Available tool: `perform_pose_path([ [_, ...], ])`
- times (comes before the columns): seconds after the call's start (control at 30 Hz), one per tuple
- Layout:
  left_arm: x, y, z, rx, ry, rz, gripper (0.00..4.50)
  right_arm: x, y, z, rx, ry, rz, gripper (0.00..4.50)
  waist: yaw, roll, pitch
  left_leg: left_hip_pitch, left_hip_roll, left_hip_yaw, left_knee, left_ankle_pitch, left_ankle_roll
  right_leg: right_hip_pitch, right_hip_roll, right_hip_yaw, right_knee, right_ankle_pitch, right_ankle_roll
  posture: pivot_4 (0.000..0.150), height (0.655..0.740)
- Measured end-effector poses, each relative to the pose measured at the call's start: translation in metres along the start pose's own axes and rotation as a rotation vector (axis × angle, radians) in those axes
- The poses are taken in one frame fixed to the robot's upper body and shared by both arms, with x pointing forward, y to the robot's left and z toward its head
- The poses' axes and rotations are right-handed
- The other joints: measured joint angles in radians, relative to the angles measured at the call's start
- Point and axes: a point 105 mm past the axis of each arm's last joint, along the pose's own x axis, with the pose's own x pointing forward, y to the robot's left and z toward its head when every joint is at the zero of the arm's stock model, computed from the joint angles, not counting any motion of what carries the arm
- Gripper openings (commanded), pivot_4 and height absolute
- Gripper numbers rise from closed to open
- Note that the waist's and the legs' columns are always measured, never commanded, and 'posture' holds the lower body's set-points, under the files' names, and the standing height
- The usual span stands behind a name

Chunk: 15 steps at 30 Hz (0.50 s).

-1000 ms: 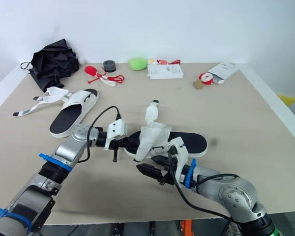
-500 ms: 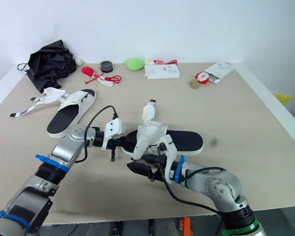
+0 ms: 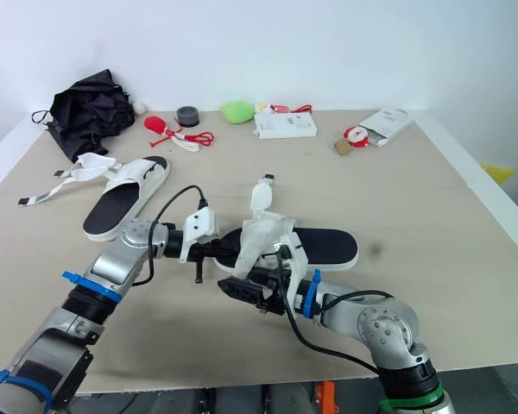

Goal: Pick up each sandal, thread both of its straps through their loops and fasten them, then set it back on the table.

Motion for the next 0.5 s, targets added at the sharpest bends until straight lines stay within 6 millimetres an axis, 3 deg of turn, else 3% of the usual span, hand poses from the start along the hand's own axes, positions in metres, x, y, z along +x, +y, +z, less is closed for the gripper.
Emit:
perform_pose_path([
  [0.13, 0.0, 0.0, 0.0, 0.0, 0.0, 0.001, 0.0, 0.001, 0.0, 0.0, -0.001, 0.004, 0.002, 4.47, 0.0, 0.0, 0.0, 0.0, 0.0, 0.0, 0.0, 0.0, 0.0, 0.0, 0.0, 0.0, 0.0, 0.0, 0.0, 0.15, 0.74],
  [0.17, 0.0, 0.0, 0.0, -0.001, 0.0, 0.001, 0.0, 0.001, 0.0, 0.0, -0.002, 0.007, 0.002, 4.24, 0.0, 0.0, 0.0, 0.0, 0.0, 0.0, 0.0, 0.0, 0.0, -0.001, 0.0, 0.0, 0.0, 0.0, 0.0, 0.15, 0.74],
  [0.27, 0.0, 0.0, 0.0, -0.001, -0.001, 0.001, 0.0, 0.002, -0.001, 0.003, -0.01, 0.005, -0.001, 3.1, 0.0, 0.0, 0.0, 0.0, 0.0, 0.0, 0.0, 0.0, 0.0, -0.001, 0.0, 0.0, 0.0, 0.0, 0.0, 0.15, 0.74],
  [0.43, 0.004, -0.002, 0.001, -0.004, -0.011, -0.01, 0.0, 0.003, 0.001, 0.018, -0.053, -0.041, 0.004, 0.46, 0.003, 0.0, 0.0, -0.001, -0.001, 0.0, 0.0, -0.001, -0.002, -0.001, 0.0, 0.0, 0.0, -0.002, -0.001, 0.15, 0.74],
  [0.5, 0.004, -0.003, 0.001, -0.003, -0.012, -0.013, 0.0, 0.003, 0.001, 0.018, -0.056, -0.041, 0.008, 0.05, 0.004, 0.0, 0.0, -0.002, -0.001, 0.0, 0.0, -0.003, -0.003, -0.001, 0.0, 0.001, 0.0, -0.001, 0.003, 0.15, 0.74],
])
